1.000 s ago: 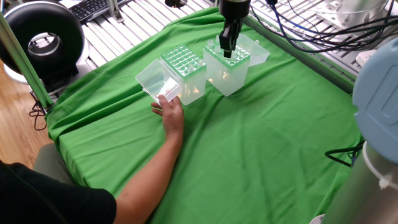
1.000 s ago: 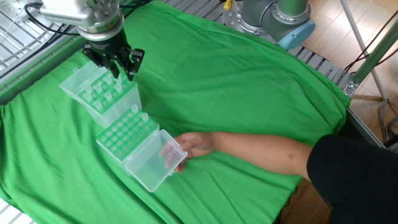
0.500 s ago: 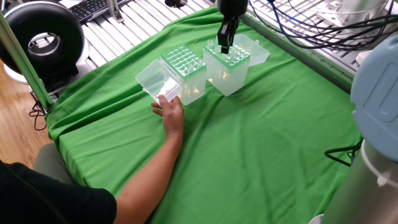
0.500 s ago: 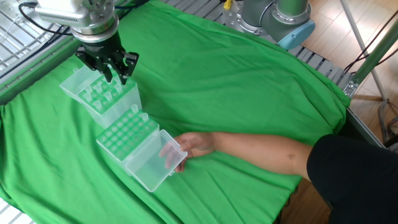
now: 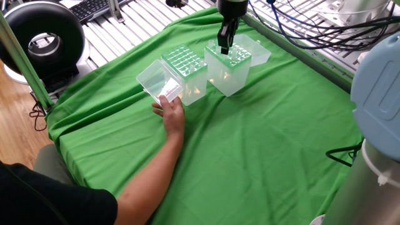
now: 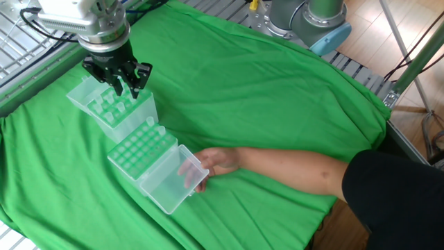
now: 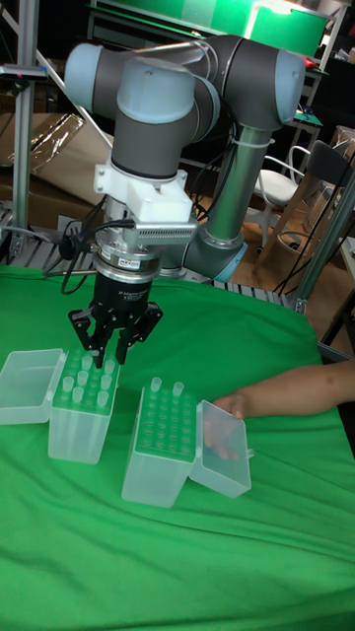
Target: Insert a large pipette tip into the holder for large pipette tips
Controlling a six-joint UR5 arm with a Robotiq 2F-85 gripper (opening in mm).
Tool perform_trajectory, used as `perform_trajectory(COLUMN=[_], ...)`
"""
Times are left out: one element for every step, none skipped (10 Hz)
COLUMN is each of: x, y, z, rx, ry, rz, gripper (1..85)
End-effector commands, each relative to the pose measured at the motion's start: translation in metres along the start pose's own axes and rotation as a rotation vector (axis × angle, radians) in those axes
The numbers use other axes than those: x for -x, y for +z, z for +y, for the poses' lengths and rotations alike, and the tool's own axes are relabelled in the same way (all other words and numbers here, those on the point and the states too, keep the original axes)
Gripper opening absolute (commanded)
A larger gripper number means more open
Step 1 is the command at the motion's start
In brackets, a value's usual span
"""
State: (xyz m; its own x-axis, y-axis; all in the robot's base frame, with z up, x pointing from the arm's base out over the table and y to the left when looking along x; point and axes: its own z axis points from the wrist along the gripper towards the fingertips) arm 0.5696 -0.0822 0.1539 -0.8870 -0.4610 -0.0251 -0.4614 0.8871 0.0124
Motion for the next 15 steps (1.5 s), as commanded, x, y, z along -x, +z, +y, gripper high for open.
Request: perform_trajectory(x=[0.004, 0.004, 0.003, 0.002, 0.001, -0.001, -0.002, -0.002, -0.002, -0.002, -0.002, -0.002, -0.001, -0.001, 0.000], y=[0.004, 0.006, 0.007, 0.008, 0.009, 0.010, 0.011, 0.013, 0.013, 0.013, 0.013, 0.013, 0.014, 0.014, 0.015], z=[0.004, 0.004, 0.004, 0.004, 0.004, 0.004, 0.004, 0.004, 0.005, 0.005, 0.005, 0.006, 0.006, 0.006, 0.005], rx=[0.013, 0.013, 0.011, 0.011, 0.010, 0.008, 0.009, 0.009, 0.009, 0.009, 0.009, 0.009, 0.009, 0.008, 0.007], ry=[0.010, 0.010, 0.010, 0.010, 0.010, 0.011, 0.011, 0.011, 0.014, 0.017, 0.019, 0.023, 0.025, 0.026, 0.028], rz=[-0.018, -0.019, -0.019, -0.019, -0.018, -0.015, -0.017, -0.019, -0.019, -0.019, -0.019, -0.019, -0.021, -0.022, -0.023], gripper=[36.0, 36.0, 35.7, 35.7, 35.7, 35.3, 35.0, 35.0, 35.0, 34.7, 34.3, 33.7, 33.3, 33.0, 32.3])
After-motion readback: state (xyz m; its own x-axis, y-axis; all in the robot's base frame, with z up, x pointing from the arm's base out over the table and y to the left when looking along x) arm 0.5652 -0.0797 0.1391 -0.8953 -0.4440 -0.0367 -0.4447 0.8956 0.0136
